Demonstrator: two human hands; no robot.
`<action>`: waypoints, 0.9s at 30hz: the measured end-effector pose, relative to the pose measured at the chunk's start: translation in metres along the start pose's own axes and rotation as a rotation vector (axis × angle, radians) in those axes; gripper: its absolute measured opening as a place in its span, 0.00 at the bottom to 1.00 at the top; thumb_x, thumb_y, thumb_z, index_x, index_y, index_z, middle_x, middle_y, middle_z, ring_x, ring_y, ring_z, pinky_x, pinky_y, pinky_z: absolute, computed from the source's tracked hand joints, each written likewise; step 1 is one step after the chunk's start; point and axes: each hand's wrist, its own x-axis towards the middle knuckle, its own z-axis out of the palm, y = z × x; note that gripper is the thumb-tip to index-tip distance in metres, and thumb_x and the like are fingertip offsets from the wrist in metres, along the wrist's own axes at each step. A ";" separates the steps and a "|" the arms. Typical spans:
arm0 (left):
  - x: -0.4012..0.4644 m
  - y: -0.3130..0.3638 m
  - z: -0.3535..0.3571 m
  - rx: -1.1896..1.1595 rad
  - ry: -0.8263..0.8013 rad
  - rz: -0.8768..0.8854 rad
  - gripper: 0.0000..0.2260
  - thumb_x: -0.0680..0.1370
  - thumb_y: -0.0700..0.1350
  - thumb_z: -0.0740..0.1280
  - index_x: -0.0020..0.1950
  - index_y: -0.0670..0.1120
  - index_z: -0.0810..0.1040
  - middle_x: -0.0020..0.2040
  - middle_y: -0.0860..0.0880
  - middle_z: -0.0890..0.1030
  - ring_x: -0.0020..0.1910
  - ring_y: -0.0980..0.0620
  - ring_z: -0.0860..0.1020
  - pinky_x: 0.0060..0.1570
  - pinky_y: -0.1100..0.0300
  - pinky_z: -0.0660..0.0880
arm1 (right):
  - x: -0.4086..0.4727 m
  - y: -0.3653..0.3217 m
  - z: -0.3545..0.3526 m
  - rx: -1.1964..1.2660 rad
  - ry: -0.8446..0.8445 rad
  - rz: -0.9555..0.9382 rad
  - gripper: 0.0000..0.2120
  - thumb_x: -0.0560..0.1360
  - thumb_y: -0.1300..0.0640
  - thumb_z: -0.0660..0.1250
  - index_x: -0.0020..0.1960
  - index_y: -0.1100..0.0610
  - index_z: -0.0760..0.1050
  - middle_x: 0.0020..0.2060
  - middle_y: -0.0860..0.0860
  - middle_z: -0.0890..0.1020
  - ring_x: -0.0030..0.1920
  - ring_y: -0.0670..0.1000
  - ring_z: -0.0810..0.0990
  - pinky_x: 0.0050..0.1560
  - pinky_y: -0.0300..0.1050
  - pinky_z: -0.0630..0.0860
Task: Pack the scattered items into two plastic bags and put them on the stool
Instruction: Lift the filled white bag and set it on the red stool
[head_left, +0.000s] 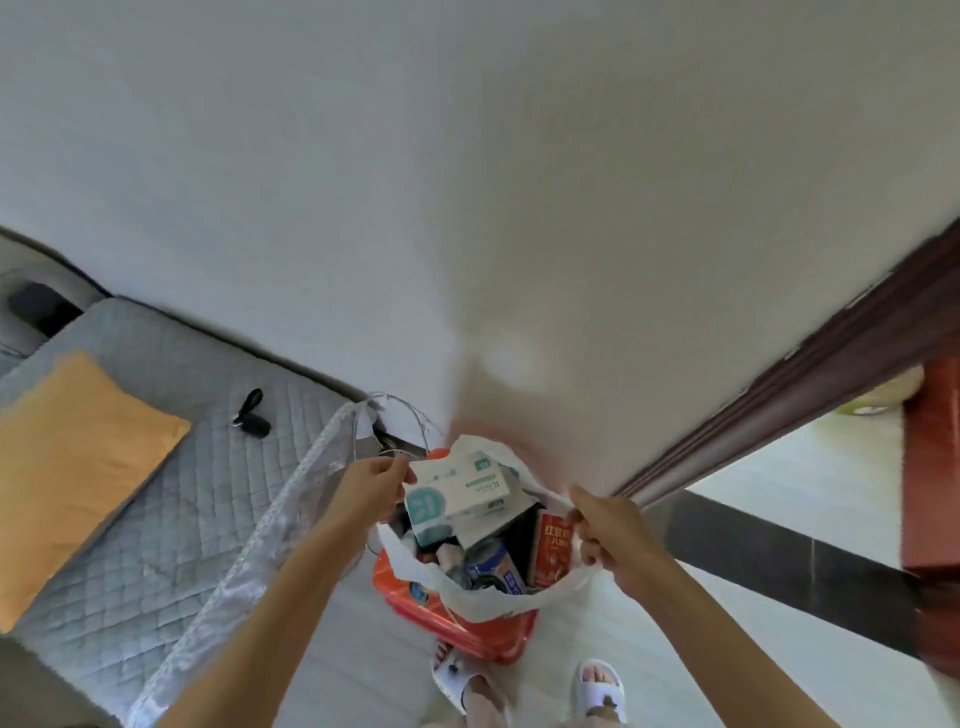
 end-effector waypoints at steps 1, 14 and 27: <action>0.007 0.004 -0.001 0.016 -0.023 0.005 0.16 0.81 0.42 0.57 0.34 0.41 0.73 0.16 0.55 0.63 0.18 0.58 0.60 0.22 0.67 0.59 | 0.002 0.000 0.002 0.055 0.014 0.021 0.14 0.76 0.54 0.63 0.35 0.60 0.72 0.17 0.47 0.66 0.21 0.47 0.62 0.26 0.39 0.61; 0.057 0.037 -0.009 0.172 -0.119 0.061 0.15 0.81 0.42 0.56 0.36 0.41 0.74 0.27 0.49 0.65 0.24 0.53 0.60 0.21 0.66 0.58 | 0.007 -0.015 0.031 0.205 -0.003 0.029 0.13 0.76 0.56 0.62 0.35 0.60 0.72 0.20 0.49 0.68 0.23 0.47 0.65 0.24 0.35 0.65; 0.049 0.006 -0.007 0.057 -0.130 0.016 0.13 0.81 0.39 0.55 0.41 0.39 0.74 0.29 0.46 0.69 0.27 0.52 0.64 0.20 0.70 0.63 | 0.025 0.001 0.029 0.160 -0.052 0.042 0.13 0.77 0.58 0.61 0.39 0.64 0.77 0.27 0.55 0.79 0.29 0.51 0.78 0.43 0.46 0.77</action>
